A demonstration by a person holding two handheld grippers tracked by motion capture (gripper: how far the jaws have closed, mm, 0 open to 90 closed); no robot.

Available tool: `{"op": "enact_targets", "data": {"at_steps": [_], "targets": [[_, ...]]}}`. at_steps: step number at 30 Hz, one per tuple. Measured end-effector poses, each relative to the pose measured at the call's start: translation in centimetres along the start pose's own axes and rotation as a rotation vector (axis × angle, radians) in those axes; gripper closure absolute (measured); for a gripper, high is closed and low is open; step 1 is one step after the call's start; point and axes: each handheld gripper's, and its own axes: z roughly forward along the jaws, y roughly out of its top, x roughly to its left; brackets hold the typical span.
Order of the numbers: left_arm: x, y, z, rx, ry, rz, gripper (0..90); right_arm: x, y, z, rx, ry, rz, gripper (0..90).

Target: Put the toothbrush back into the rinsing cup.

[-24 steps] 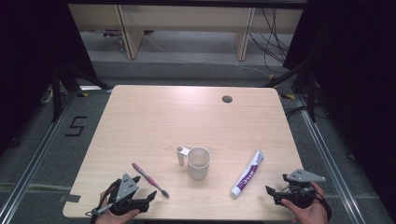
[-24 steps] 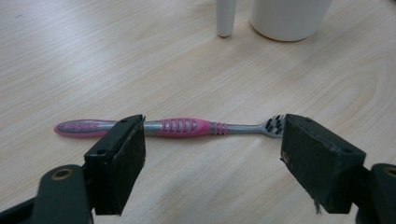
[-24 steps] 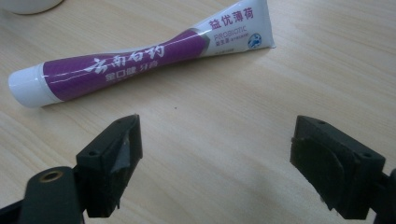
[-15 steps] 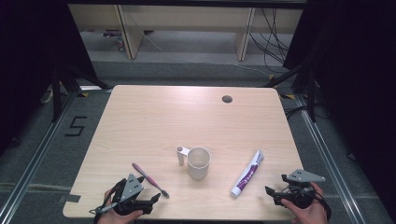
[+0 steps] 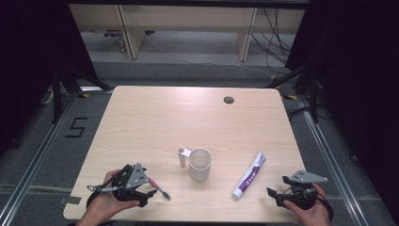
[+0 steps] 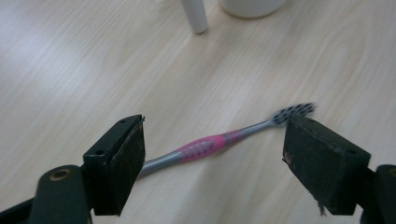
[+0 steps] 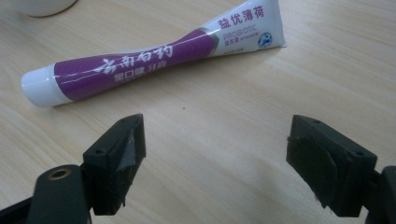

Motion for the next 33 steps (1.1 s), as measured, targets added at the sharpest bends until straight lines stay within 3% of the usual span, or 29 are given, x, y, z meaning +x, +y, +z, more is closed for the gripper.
{"op": "enact_targets", "data": {"at_steps": [1, 3, 4, 5, 8, 9, 10, 11, 13, 16, 19, 26, 28, 30, 33], "targets": [[0.5, 0.5, 0.1, 0.032, -0.010, 0.058, 22.8, 0.0, 0.0, 0.0, 0.001, 0.003, 0.004, 20.5], [0.7, 0.6, 0.3, 0.038, -0.022, 0.067, 25.5, 0.0, 0.0, 0.0, -0.006, 0.005, 0.002, 20.9], [1.3, 1.0, 0.5, 0.077, -0.034, 0.127, 26.9, 0.0, 0.0, 0.0, -0.004, 0.001, -0.004, 21.2], [1.5, 1.2, 0.6, 0.089, -0.037, 0.155, 30.3, 0.0, 0.0, 0.0, -0.006, -0.004, -0.006, 21.6], [2.2, 1.5, 0.8, 0.127, -0.088, 0.194, 32.5, 0.1, 0.0, 0.0, -0.011, -0.006, -0.007, 22.3], [2.2, 1.5, 0.8, 0.127, -0.088, 0.194, 32.8, 0.1, 0.0, 0.0, -0.011, -0.006, -0.007, 22.3], [2.5, 1.5, 1.2, 0.161, -0.122, 0.218, 34.1, 0.1, 0.0, 0.0, -0.005, -0.010, -0.016, 22.5], [2.6, 1.4, 1.5, 0.175, -0.124, 0.228, 35.5, 0.2, 0.0, 0.0, 0.001, 0.004, 0.011, 22.5], [2.9, 1.3, 1.8, 0.197, -0.145, 0.245, 36.1, 0.2, 0.0, 0.1, -0.005, 0.003, 0.011, 22.8], [3.1, 1.3, 2.1, 0.194, -0.160, 0.251, 40.7, 0.1, 0.0, 0.1, 0.008, 0.014, 0.004, 23.0], [3.0, 1.4, 2.8, 0.230, -0.180, 0.302, 45.5, 0.0, 0.1, 0.0, -0.005, 0.005, -0.011, 23.5], [3.1, 1.6, 4.0, 0.267, -0.201, 0.360, 49.7, 0.0, 0.0, 0.1, -0.013, 0.010, -0.004, 24.0], [3.3, 1.6, 4.2, 0.281, -0.214, 0.368, 51.4, 0.1, 0.0, 0.1, -0.008, 0.013, 0.001, 24.0], [3.6, 1.7, 4.2, 0.285, -0.217, 0.368, 51.9, 0.1, 0.1, 0.0, -0.010, 0.000, -0.024, 24.0], [4.1, 1.7, 4.5, 0.299, -0.242, 0.367, 53.7, 0.2, 0.1, 0.1, -0.004, 0.018, -0.009, 24.0]]}}
